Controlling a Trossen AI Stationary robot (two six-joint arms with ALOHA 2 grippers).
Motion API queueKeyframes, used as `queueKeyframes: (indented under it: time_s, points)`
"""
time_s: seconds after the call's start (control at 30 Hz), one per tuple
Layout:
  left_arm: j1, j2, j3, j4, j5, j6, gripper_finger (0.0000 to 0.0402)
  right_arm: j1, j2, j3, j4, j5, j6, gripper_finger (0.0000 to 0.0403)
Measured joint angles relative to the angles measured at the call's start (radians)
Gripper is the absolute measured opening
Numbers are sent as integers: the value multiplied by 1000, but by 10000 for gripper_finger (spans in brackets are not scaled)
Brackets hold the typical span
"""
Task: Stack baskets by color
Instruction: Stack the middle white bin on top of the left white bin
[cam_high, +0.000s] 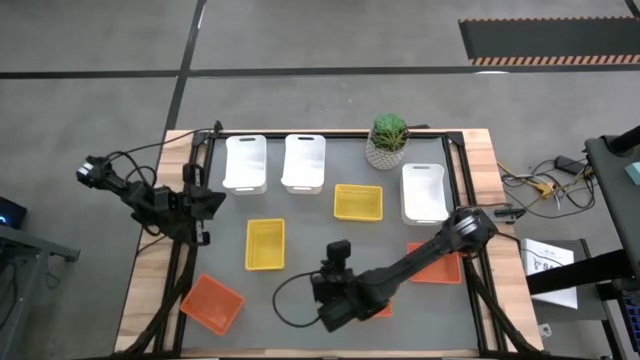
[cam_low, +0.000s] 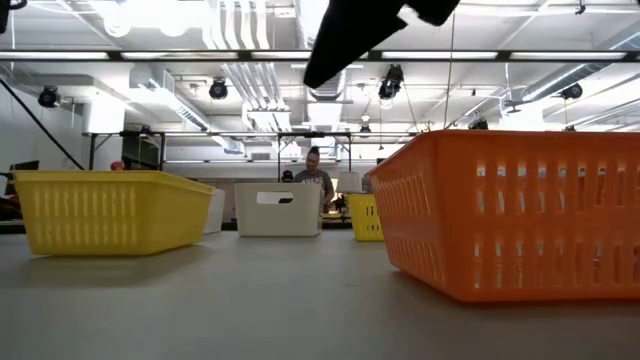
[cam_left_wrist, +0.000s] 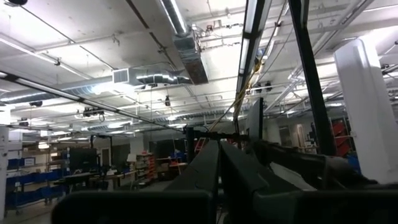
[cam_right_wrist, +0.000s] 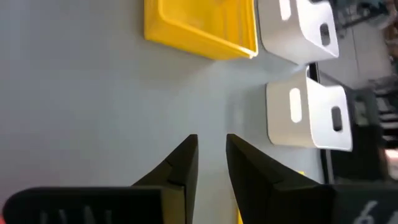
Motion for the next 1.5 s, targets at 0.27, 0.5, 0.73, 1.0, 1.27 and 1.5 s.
queueKeyframes:
  time_s: [0.27,0.5,0.73,1.0,1.27,1.5]
  points:
    - [0,19,0,4,0,0,0,0,-332,-540,668,-223,-221,73]
    - [0,46,0,7,-1,-4,0,4,-588,-907,1015,-274,-244,72]
    - [2,146,1,22,-6,-132,0,3,-796,-1188,1306,-289,-353,72]
    - [2,371,1,209,-7,-212,0,-24,-1006,-1397,1540,-378,-469,72]
    - [4,624,72,443,-77,-212,0,-136,-1092,-1450,1581,-588,-503,47]
    - [28,778,199,427,-173,-212,0,-167,-1159,-1463,1570,-702,-550,28]
